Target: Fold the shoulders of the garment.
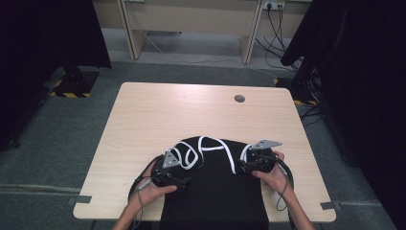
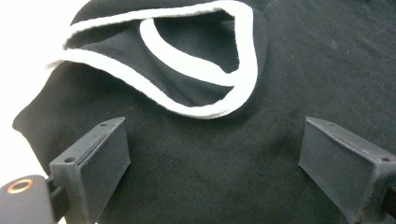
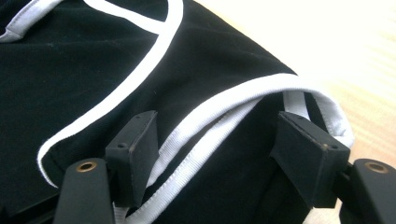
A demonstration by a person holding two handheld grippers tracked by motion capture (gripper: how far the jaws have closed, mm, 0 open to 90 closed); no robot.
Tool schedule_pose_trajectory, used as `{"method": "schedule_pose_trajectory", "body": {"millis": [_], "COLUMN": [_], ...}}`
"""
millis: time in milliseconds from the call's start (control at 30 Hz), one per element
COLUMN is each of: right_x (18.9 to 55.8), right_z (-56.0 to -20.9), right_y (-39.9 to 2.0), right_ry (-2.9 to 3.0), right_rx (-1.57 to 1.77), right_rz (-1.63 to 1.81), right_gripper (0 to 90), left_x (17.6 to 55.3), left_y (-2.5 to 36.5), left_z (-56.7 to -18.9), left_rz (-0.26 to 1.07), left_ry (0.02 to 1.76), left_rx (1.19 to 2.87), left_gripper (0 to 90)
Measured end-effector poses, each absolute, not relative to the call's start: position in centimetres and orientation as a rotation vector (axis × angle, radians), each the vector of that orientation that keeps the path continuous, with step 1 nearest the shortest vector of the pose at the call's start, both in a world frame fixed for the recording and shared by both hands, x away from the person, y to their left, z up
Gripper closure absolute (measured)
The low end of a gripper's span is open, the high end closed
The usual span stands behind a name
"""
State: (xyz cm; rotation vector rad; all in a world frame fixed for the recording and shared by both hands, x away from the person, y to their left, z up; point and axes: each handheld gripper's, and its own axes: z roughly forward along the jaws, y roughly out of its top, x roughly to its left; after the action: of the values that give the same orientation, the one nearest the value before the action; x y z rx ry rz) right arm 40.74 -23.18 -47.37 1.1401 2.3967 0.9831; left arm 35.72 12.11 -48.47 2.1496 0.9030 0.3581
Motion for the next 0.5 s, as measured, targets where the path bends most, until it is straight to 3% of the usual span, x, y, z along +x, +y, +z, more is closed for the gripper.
{"method": "schedule_pose_trajectory", "body": {"millis": [500], "right_x": [44.2], "right_z": [-47.2], "right_y": [-22.9], "right_ry": [2.376], "right_rx": [1.193], "right_rz": [0.949], "right_gripper": [30.9], "left_x": [38.7], "left_y": [12.4], "left_z": [-48.5], "left_rz": [0.376], "left_ry": [0.937], "left_rx": [2.134], "left_gripper": [8.7]}}
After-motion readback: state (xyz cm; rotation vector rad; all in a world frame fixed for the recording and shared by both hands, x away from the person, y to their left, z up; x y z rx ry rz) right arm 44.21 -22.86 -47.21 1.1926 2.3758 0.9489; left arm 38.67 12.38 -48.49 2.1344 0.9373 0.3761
